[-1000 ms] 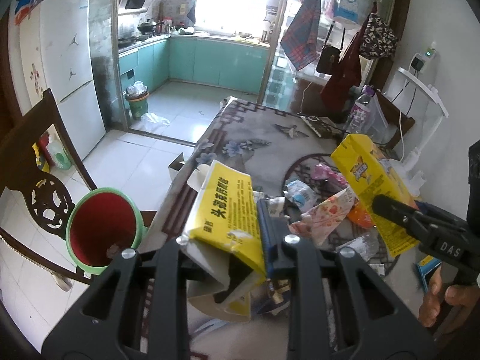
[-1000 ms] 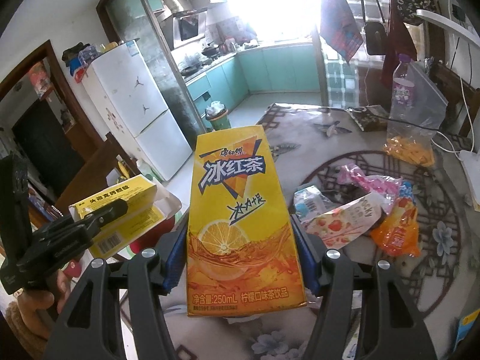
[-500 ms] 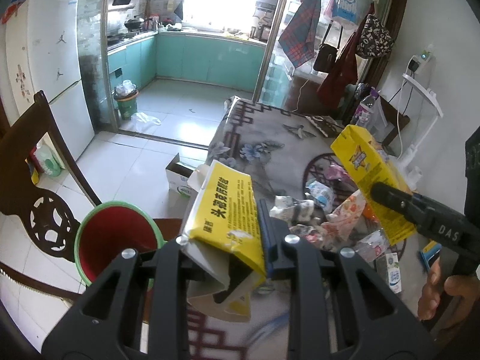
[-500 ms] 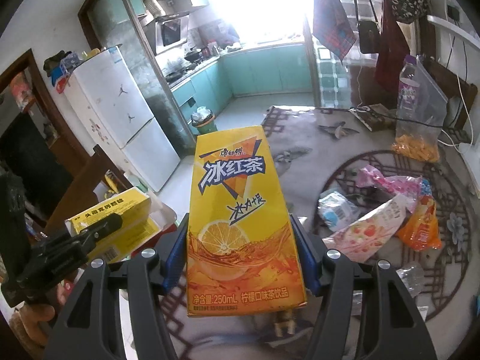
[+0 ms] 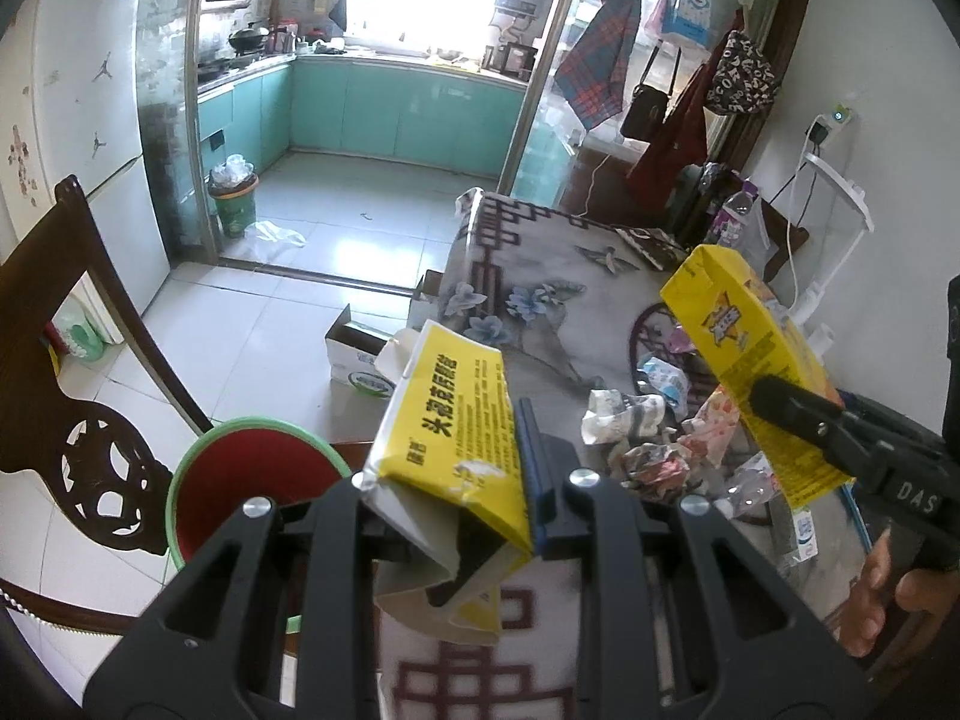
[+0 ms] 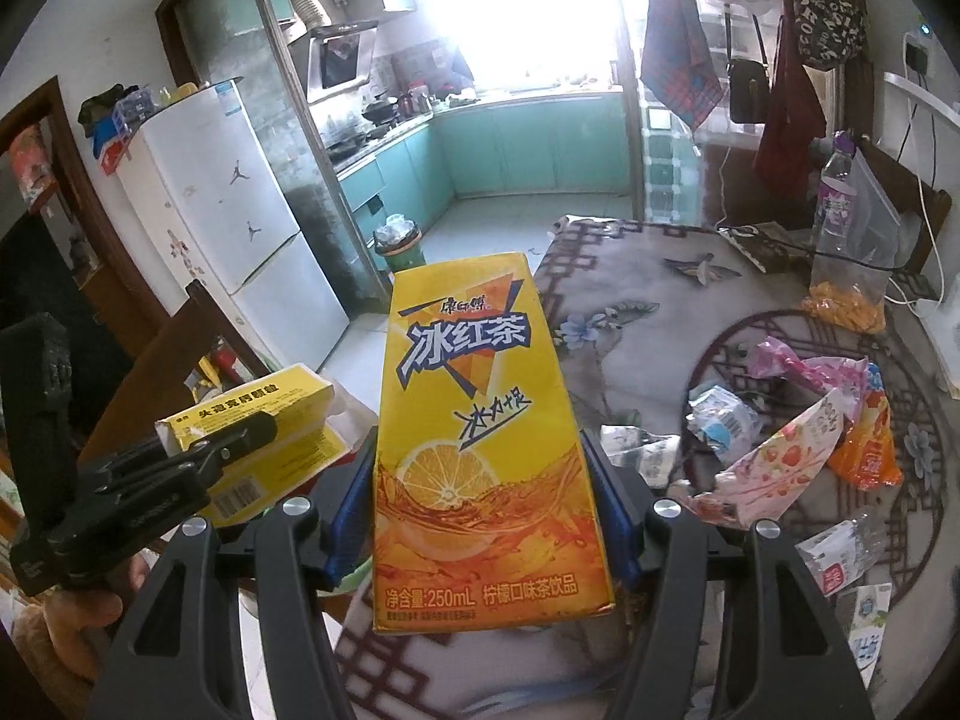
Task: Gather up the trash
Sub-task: 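Carry the yellow box and tea carton to the red bin and release both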
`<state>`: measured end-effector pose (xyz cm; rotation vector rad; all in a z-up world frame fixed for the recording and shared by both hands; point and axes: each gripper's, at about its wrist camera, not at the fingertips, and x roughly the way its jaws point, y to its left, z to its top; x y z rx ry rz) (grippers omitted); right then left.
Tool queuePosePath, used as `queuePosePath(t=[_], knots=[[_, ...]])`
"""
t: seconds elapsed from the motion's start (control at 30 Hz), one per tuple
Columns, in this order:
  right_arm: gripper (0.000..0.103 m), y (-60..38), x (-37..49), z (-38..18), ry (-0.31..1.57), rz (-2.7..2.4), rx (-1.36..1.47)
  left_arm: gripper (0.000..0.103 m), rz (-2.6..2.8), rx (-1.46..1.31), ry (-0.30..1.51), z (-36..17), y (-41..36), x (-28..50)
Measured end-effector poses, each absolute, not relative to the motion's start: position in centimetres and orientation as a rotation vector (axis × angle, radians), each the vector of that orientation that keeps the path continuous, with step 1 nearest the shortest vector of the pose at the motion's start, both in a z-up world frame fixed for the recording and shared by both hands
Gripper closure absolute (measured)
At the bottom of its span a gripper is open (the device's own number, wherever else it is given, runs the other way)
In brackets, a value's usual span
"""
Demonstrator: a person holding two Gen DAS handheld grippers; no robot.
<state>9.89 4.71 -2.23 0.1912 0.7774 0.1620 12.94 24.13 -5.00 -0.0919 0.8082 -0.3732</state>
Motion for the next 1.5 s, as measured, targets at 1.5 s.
queuePosePath(t=[1.5], knots=[[0.042, 23.6, 20.6, -13.7, 1.133, 0.502, 0.044, 0.078, -0.094, -0.197, 1.001, -13.1, 39.8, 20.0]])
